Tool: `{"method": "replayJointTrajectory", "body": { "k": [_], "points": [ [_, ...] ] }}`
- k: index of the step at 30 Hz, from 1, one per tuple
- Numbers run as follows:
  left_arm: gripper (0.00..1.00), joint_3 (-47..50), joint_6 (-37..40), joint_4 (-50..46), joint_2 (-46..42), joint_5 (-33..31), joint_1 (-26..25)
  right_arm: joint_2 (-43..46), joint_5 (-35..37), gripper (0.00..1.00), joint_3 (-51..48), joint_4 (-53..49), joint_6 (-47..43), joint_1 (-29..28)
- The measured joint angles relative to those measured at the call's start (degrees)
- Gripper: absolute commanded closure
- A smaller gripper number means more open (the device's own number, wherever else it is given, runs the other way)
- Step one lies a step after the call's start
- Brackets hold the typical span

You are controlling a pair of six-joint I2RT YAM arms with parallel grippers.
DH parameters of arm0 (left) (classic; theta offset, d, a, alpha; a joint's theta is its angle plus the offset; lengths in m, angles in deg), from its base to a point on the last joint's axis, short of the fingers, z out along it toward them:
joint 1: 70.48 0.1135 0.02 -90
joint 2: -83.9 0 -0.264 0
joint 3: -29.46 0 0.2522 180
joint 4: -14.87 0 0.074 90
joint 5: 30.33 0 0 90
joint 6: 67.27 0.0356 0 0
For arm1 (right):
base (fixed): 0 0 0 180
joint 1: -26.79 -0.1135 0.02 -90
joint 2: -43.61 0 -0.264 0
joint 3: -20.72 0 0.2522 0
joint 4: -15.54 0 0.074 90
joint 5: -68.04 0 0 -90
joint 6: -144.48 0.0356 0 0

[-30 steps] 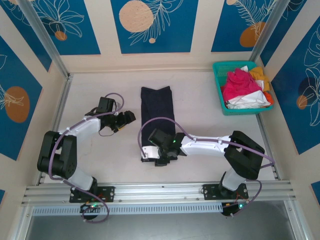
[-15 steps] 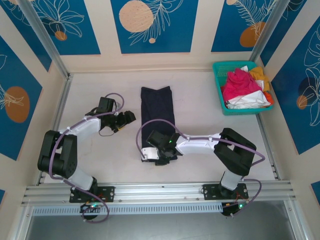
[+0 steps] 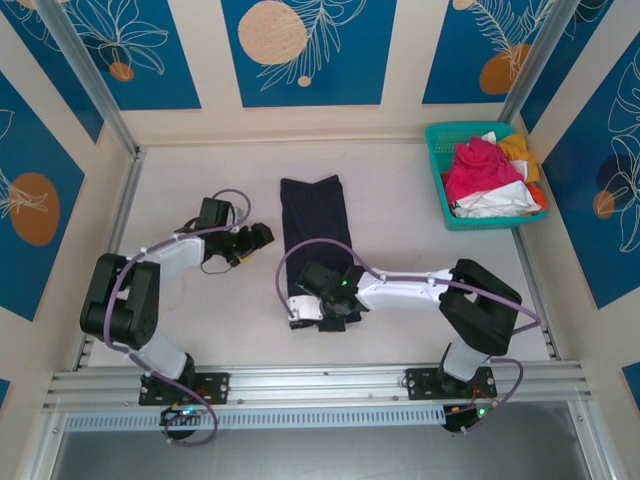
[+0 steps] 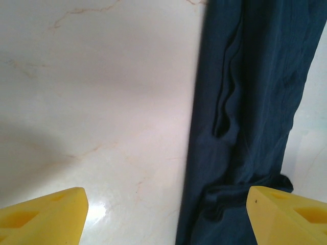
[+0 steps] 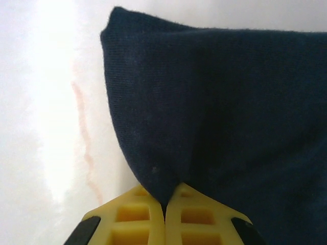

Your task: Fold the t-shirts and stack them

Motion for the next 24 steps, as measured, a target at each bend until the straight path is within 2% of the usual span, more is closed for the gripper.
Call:
{"method": "replayJointTrajectory", "body": {
  "k": [3,9,12,24],
  "points": [
    [0.21,-0.1,-1.4,3.1,2.7,0.7,0.0,3.3,-2.4,1.00,0.0,-2.5,0.9,0.0],
    [0.50,-5.1,-3.8,5.9,10.4,1.5,-0.9,7.2,-4.7,1.00,0.2,-5.7,2.0,0.6],
    [0.59,-9.3,-4.5,6.2,13.7,1.4,-1.5,7.4,-5.4,1.00,0.6,-6.7,2.0,1.1],
    [0.65,-20.9,-4.9,5.7,22.9,0.9,-4.9,7.4,-6.8,1.00,0.9,-7.4,2.3,2.1]
  ]
}}
